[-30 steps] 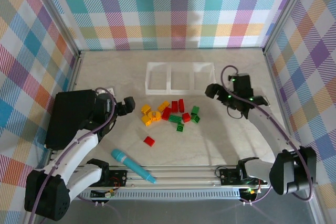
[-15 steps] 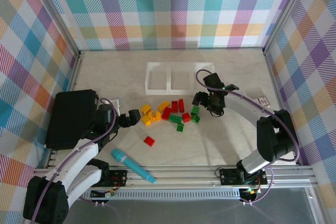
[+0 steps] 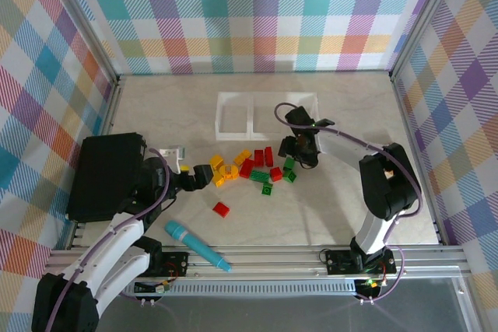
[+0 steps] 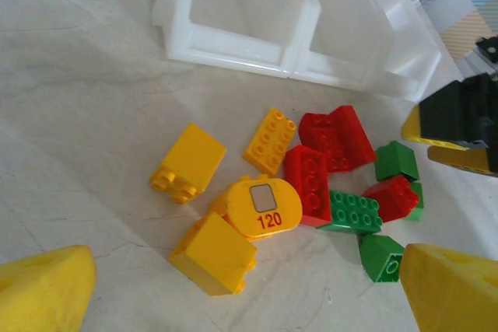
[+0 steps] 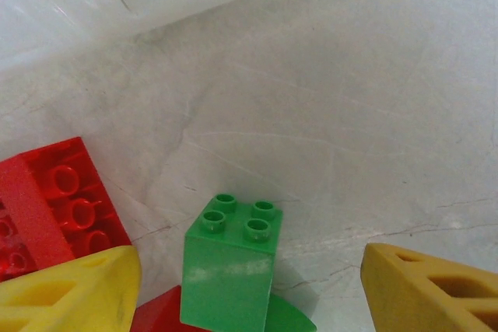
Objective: Sort the legos into containers by color
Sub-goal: Pick up the lego from the center of the table.
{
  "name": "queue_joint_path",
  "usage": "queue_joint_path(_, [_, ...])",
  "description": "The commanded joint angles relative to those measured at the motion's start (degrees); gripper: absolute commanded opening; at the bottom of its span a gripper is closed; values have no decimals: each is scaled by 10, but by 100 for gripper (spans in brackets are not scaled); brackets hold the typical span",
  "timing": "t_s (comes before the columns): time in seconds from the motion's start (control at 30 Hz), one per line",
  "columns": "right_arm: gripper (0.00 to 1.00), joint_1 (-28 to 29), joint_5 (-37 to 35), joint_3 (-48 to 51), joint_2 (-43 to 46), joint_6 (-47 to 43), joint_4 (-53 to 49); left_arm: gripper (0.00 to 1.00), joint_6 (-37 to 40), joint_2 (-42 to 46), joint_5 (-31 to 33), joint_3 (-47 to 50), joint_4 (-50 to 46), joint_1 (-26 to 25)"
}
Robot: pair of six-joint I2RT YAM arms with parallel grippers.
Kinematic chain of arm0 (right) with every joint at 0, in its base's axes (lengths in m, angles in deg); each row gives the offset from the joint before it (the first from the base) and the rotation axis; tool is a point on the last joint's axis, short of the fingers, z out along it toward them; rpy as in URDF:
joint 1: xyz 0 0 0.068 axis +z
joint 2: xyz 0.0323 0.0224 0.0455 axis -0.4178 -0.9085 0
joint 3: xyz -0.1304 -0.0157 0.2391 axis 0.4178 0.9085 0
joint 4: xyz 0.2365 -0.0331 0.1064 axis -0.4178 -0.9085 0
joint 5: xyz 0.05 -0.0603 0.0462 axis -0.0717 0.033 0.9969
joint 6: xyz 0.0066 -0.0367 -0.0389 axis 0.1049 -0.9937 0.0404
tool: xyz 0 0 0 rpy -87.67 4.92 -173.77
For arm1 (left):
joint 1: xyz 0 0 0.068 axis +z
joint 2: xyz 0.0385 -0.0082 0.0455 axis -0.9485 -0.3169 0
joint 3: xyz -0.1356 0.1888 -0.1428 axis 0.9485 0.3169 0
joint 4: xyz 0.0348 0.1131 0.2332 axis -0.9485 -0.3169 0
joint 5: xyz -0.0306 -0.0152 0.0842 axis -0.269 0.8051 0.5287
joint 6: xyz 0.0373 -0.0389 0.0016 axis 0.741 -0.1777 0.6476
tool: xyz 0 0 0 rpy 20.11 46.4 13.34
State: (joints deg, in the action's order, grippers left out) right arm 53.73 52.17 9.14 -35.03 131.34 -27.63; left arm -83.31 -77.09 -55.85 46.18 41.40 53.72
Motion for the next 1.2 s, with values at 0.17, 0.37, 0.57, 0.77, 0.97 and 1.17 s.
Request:
queue_joint_path(0.17, [66, 12, -9, -13, -24, 1, -5, 100, -55, 25, 17, -15, -10, -31])
queue_joint_path(0.37, [63, 21, -13, -14, -35, 3, -2, 100, -74, 31, 48, -75, -85, -77])
queue_joint_path(0.57, [58, 24, -18, -13, -41, 2, 1, 99, -68, 24, 89, -148, -197, -125])
queue_joint_path(0.77, [51, 26, -29, -8, -39, -3, 6, 99, -39, 22, 112, -202, -303, -164])
queue_joint_path(0.97, [42, 26, -22, -7, -36, -19, 13, 100, -42, 38, 109, -208, -334, -176])
queue_joint_path(1.17, [37, 27, -27, -5, -8, -32, 11, 100, -39, 43, 107, -224, -356, -177])
